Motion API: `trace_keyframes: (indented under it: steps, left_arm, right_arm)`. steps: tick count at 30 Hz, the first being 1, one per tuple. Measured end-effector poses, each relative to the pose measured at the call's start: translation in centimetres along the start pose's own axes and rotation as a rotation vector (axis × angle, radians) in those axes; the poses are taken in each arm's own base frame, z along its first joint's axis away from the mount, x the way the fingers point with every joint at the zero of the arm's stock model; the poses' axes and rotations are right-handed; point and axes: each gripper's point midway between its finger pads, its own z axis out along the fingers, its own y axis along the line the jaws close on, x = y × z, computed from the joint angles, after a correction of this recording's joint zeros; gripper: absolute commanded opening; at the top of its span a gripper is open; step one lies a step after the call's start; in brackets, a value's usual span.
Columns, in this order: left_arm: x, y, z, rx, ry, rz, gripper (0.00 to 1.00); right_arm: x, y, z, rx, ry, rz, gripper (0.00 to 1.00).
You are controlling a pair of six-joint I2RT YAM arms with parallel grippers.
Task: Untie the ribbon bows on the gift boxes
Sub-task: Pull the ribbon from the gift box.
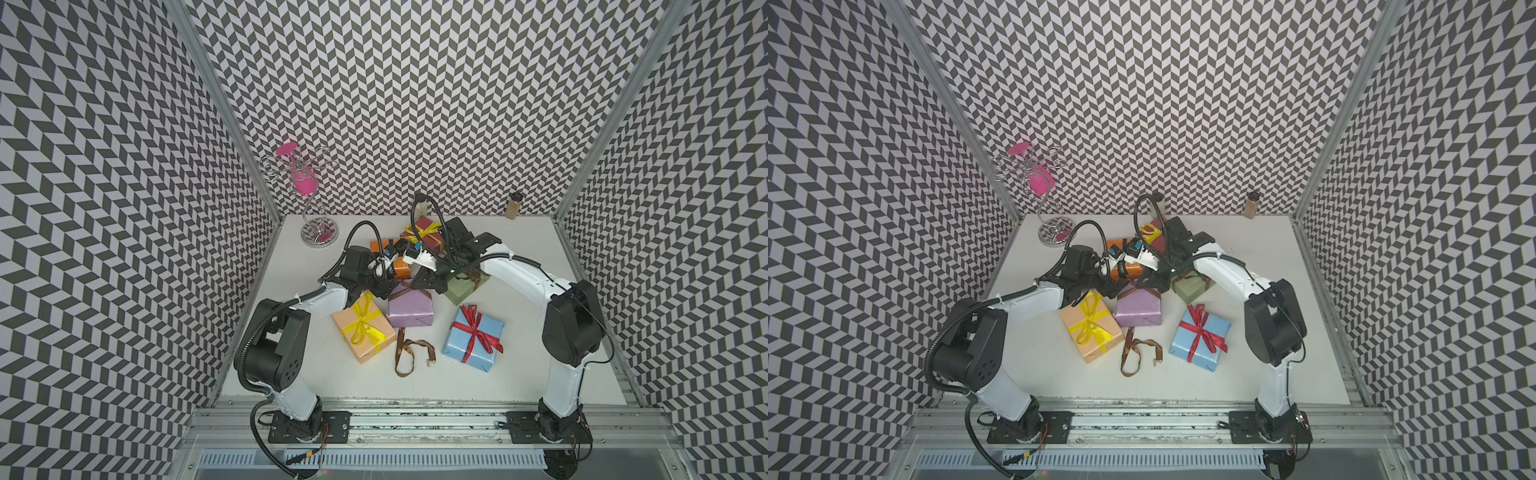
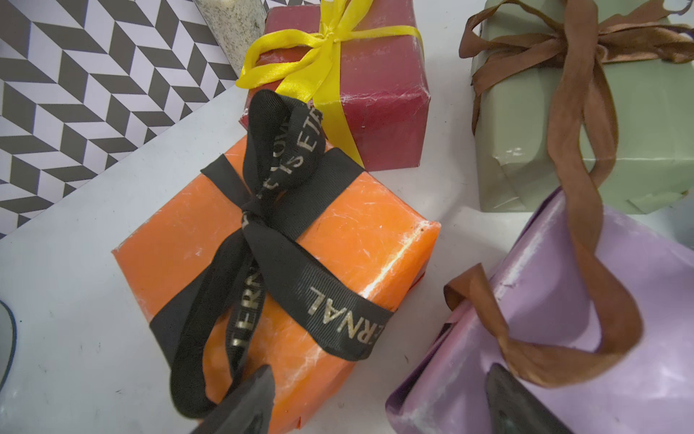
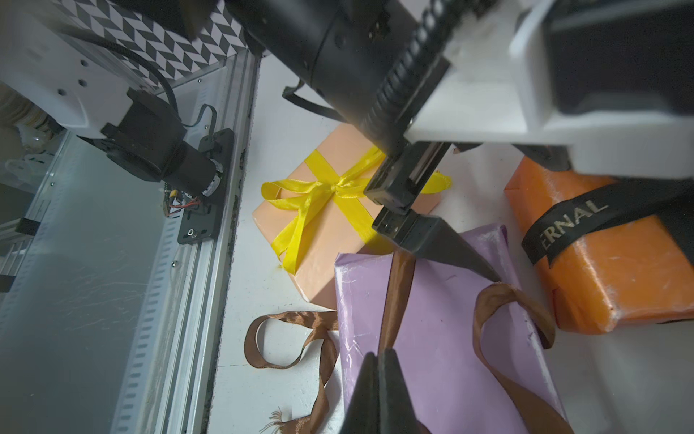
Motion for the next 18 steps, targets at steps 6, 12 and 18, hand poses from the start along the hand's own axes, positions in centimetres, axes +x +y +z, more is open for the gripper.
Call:
trace_keyframes:
  steps: [6,12,18]
  left_arm:
    - [0.1,-0.3,-0.1,0.010,-0.002,0.001,0.88]
    - [0.2,-0.4,-0.2,0.013,-0.001,0.002,0.88]
    - [0.2,-0.4,-0.3,0.016,-0.002,0.003,0.88]
  right_arm:
    - [-3.5,0.3,-3.5,0.043,-0.087,-0.049,0.00]
    - [-6.5,1.9,-7.4,0.080,-0.177,-0.095,0.00]
    - [-9.7,3.6,-11.5,0.169,-0.266,-0.170,0.00]
